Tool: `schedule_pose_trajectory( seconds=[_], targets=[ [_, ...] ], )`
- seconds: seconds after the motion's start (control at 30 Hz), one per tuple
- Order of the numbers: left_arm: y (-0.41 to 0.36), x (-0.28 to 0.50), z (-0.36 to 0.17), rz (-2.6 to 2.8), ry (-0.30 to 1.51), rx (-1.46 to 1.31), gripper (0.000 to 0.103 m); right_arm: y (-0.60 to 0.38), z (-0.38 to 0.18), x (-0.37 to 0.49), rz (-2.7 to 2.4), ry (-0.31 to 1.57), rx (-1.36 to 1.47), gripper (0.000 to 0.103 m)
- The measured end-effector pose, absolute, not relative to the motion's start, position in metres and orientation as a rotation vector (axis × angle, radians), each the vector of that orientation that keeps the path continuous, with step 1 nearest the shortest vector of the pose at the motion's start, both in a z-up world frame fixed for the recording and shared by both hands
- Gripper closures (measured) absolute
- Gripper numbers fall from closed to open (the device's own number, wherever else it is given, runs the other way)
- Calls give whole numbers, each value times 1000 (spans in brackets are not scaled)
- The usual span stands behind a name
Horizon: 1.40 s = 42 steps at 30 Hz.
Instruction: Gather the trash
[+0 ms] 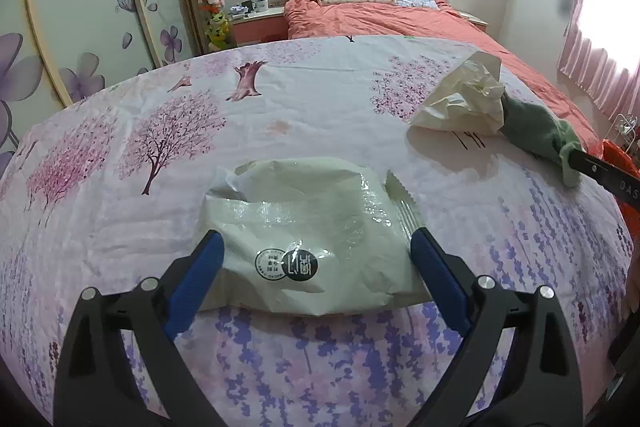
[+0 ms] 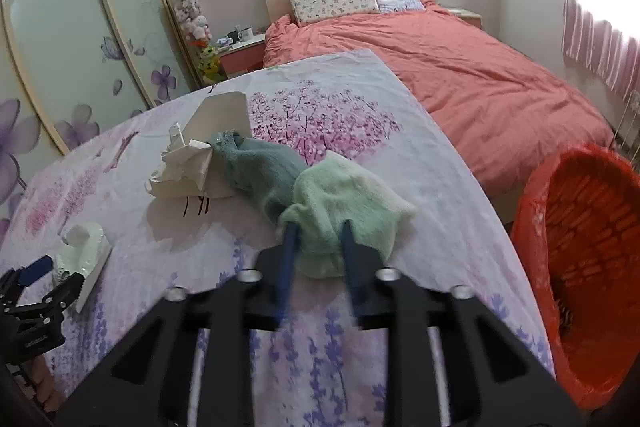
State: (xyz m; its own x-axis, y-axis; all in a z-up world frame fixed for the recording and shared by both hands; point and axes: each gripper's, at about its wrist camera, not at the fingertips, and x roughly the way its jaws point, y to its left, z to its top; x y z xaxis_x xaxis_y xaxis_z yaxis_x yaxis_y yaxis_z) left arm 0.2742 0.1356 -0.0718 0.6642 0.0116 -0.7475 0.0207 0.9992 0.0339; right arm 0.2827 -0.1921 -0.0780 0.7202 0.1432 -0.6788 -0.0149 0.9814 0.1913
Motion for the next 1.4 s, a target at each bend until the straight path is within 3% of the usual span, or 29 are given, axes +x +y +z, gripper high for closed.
schedule_pose_trajectory(
  seconds=[0.17, 0.97, 1.03, 1.27, 1.33, 1.4],
  targets=[
    [136, 272, -71, -7, 844, 10, 9, -197, -78, 275, 74, 759, 183, 96],
    [145, 284, -84, 100, 900, -78, 11, -202, -89, 285, -13, 856, 177, 96],
    [142, 285, -83, 80, 896, -71, 21, -201, -89, 284, -21, 857, 161, 96],
    [125, 283, -83, 37, 879, 15, 39, -199, -88, 284, -19, 858, 165, 96],
    [122, 282, -82, 29, 873, 21, 51, -200, -88, 284, -16, 858, 171, 96],
    [120, 281, -79, 19, 861, 16, 56, -200, -88, 284, -16, 858, 171, 96]
  ],
)
